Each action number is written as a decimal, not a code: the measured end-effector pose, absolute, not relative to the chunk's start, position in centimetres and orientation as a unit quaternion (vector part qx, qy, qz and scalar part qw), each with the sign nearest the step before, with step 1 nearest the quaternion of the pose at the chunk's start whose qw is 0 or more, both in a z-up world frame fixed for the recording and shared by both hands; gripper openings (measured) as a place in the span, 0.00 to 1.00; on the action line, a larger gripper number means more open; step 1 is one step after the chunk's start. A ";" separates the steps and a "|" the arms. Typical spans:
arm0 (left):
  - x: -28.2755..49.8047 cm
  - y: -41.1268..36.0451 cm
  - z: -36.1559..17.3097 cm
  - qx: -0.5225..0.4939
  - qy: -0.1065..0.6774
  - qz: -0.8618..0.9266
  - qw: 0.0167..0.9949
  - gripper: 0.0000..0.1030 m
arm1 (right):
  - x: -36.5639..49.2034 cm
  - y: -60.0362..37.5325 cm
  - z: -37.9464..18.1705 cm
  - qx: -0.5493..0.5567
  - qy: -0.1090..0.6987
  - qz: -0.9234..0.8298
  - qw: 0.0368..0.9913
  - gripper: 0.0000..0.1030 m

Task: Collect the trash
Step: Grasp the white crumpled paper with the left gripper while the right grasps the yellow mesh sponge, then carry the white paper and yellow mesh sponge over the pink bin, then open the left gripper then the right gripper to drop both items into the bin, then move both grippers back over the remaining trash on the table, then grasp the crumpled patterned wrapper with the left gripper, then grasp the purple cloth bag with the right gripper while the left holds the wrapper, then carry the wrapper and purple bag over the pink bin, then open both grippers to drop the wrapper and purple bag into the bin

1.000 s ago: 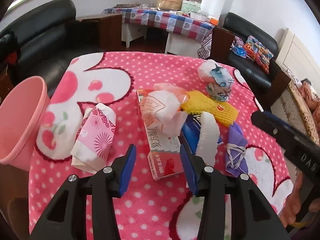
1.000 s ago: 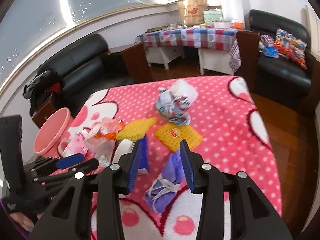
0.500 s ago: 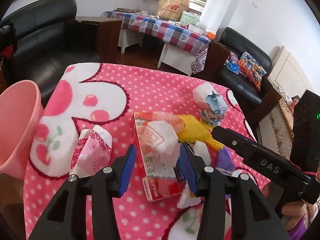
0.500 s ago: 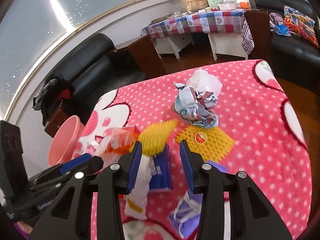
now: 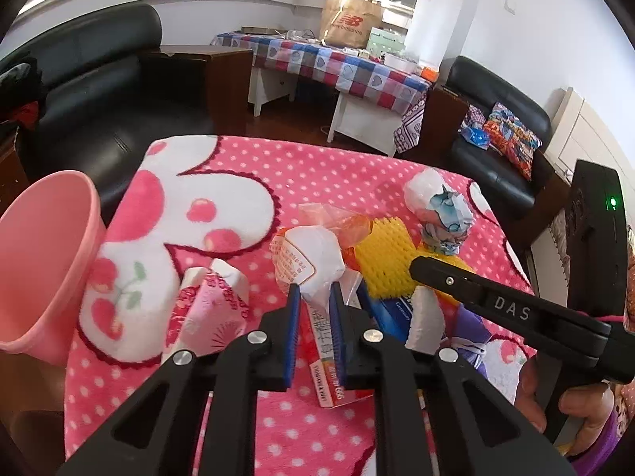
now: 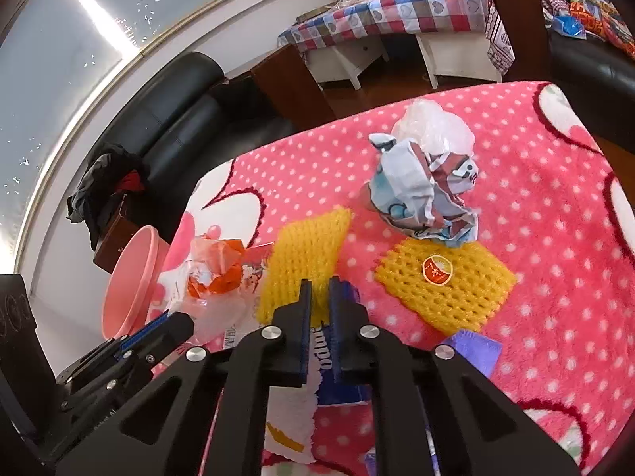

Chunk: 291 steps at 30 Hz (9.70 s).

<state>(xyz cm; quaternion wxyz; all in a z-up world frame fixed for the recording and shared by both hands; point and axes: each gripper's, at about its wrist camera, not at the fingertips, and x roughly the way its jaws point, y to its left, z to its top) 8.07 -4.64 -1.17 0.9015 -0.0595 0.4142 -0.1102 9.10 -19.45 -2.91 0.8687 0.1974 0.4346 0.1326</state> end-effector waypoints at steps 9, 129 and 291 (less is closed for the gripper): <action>6.7 -1.0 1.7 -0.077 0.372 -0.086 0.921 0.13 | 7.5 -16.8 1.8 0.145 0.375 0.143 0.904 0.08; 1.8 0.5 1.5 -0.056 0.402 -0.110 0.907 0.48 | -0.1 -19.5 1.3 0.052 0.392 0.069 0.916 0.29; 5.5 24.7 -2.8 -0.132 0.400 0.106 0.901 0.07 | 12.1 13.3 -1.6 -0.055 0.426 0.296 0.853 0.09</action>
